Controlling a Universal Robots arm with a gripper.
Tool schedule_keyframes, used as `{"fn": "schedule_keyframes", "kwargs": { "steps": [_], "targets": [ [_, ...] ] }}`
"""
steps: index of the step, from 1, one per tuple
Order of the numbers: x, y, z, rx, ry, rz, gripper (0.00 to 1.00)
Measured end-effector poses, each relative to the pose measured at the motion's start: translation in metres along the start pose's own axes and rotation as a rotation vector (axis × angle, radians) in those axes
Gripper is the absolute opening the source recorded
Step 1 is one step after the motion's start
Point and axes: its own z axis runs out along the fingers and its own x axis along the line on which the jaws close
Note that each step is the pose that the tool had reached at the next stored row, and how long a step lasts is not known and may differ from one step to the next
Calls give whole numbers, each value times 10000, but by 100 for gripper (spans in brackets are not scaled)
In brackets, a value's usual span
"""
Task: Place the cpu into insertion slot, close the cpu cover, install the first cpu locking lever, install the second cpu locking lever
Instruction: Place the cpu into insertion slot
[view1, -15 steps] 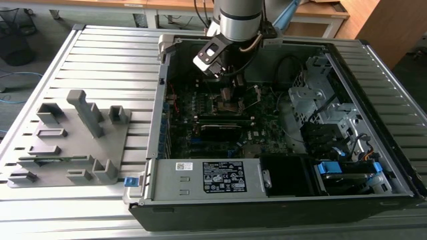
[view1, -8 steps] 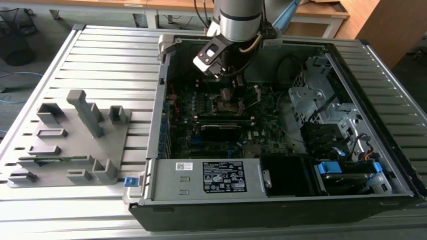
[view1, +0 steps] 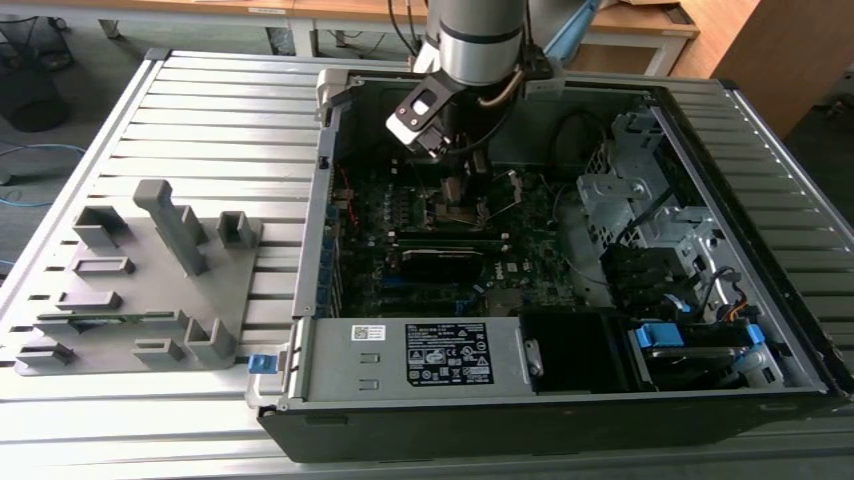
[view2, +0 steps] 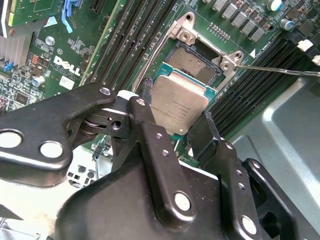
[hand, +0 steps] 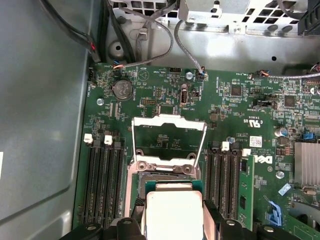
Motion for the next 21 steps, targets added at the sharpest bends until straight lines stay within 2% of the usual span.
{"fn": "schedule_keyframes", "kwargs": {
  "steps": [7, 12, 15, 19, 21],
  "targets": [
    [28, -2, 35, 0, -1, 15, 54],
    [32, -6, 81, 3, -17, 221, 54],
    [33, -8, 104, 3, -26, 397, 54],
    [33, -11, 134, 6, -66, 938, 54],
    [33, -11, 136, 7, -78, 1063, 54]
  ]
}}
